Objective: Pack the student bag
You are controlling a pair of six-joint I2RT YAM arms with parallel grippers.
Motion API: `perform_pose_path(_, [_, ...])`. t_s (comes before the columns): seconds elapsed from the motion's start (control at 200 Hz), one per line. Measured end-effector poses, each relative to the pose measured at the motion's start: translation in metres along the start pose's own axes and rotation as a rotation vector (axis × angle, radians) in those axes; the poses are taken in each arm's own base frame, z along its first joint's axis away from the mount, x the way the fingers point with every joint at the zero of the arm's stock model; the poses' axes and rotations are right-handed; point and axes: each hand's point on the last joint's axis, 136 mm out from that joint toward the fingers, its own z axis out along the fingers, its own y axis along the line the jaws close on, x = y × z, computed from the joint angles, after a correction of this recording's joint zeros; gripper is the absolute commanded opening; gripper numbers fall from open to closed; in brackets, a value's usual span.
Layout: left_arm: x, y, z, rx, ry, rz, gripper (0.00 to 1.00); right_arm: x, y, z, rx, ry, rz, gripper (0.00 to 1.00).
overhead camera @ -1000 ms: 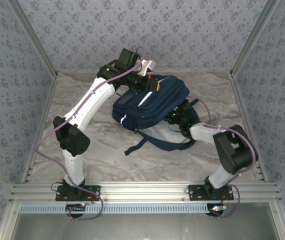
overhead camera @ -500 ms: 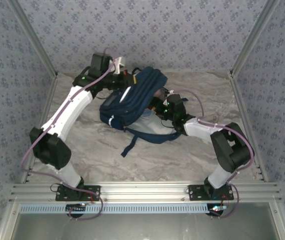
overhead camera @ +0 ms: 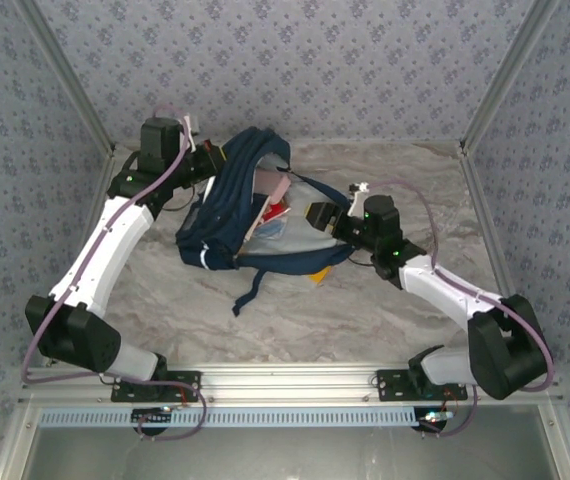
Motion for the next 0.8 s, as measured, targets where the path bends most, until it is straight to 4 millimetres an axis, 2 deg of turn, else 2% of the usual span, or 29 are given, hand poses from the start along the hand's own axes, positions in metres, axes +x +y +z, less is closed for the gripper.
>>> perform_pose_path(0.125, [0.007,0.012,0.005,-0.038,0.009,-0.002,0.00,-0.002,-0.038,0.004,0.102,0.040,0.020,0.82])
perform_pose_path(0.265, [0.012,0.013,0.013,-0.011,0.021,-0.005,0.00,0.001,-0.050,0.017,0.041,0.108,0.044,0.83])
perform_pose_path(0.44, [0.018,0.005,0.034,0.055,0.048,-0.021,0.00,0.007,-0.029,0.048,-0.074,0.172,0.086,0.83])
perform_pose_path(0.65, [0.052,-0.006,0.065,0.065,0.137,0.002,0.00,0.007,0.021,0.095,-0.233,0.215,0.178,0.80])
perform_pose_path(0.724, [0.051,-0.001,0.068,0.045,0.131,-0.001,0.00,0.002,0.035,0.102,-0.266,0.212,0.200,0.79])
perform_pose_path(0.804, [0.043,0.009,0.067,0.019,0.106,-0.010,0.00,-0.004,0.035,0.101,-0.257,0.193,0.211,0.78])
